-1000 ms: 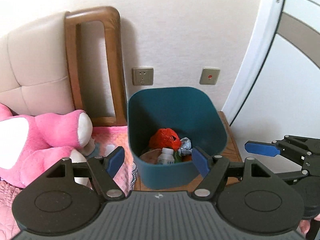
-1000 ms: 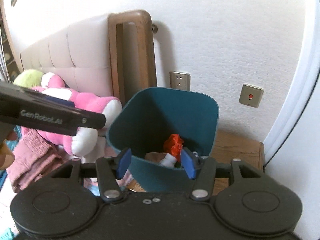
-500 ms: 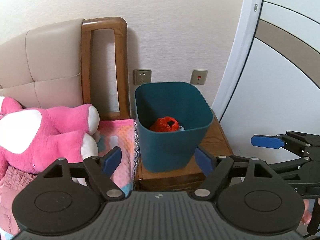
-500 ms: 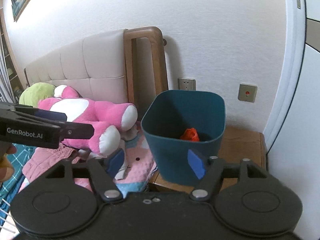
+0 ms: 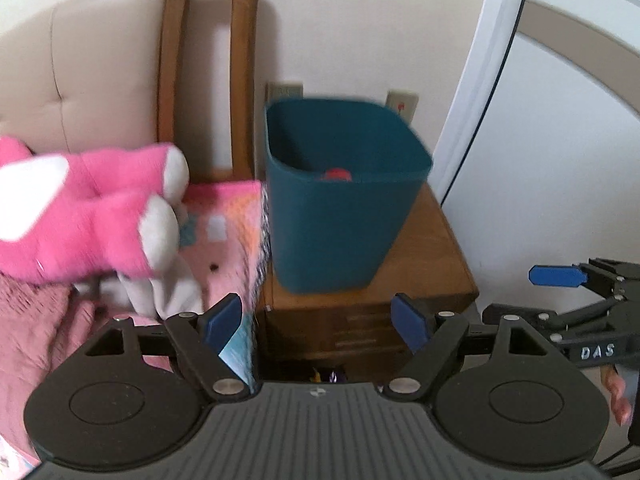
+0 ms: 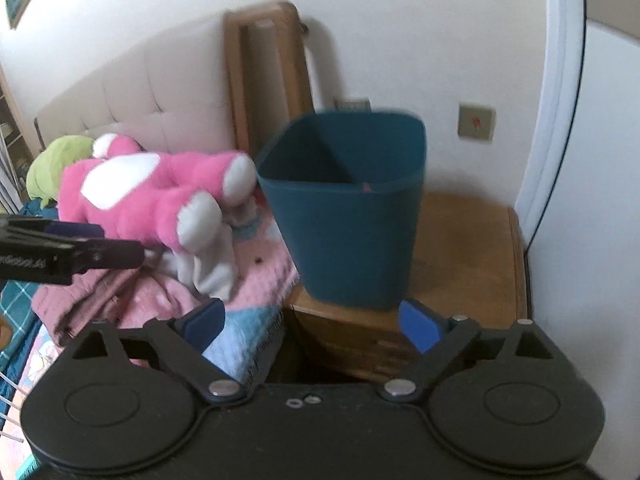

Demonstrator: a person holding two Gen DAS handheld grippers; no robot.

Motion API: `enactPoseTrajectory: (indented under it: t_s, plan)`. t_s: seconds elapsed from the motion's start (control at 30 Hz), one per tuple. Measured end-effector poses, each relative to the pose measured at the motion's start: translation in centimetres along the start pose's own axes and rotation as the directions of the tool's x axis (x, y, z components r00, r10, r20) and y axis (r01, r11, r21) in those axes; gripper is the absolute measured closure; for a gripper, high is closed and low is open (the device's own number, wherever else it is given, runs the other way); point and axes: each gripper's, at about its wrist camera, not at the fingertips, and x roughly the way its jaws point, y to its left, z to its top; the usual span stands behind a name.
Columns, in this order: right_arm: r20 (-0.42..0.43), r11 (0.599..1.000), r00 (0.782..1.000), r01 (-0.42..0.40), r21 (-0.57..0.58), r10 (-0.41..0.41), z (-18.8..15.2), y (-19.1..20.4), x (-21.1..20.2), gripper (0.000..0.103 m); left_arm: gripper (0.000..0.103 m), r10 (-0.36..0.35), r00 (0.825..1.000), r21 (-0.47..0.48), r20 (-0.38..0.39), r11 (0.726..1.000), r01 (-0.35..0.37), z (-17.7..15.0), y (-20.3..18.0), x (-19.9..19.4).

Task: Collect trash
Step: 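Lower both grippers toward the chip bags on the floor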

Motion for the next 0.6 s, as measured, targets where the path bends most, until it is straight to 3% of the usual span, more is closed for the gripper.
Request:
enactPoseTrajectory:
  t_s: [0.13, 0.23, 0.6]
  plan:
    - [-0.071, 1.000, 0.997, 0.007, 0.013, -0.006, -3.0, -3.1, 3.8, 0.008, 0.018, -0.017, 0.997, -0.043, -0.075, 0.999, 0.013, -3.4, -0.8, 5.5]
    - [-0.130, 1.000, 0.991, 0.004, 0.021, -0.002, -6.0, -5.6, 7.3, 0.008, 0.001, -0.017, 0.990, -0.078, -0.143, 0.997, 0.006, -6.3, -1.3, 10.6]
    - [-0.307, 0.995, 0.952, 0.038, 0.090, -0.009, -19.5, -13.8, 22.1, 0.008, 0.000, 0.004, 0.950, -0.173, -0.312, 0.983, -0.061, -18.3, -0.9, 32.4]
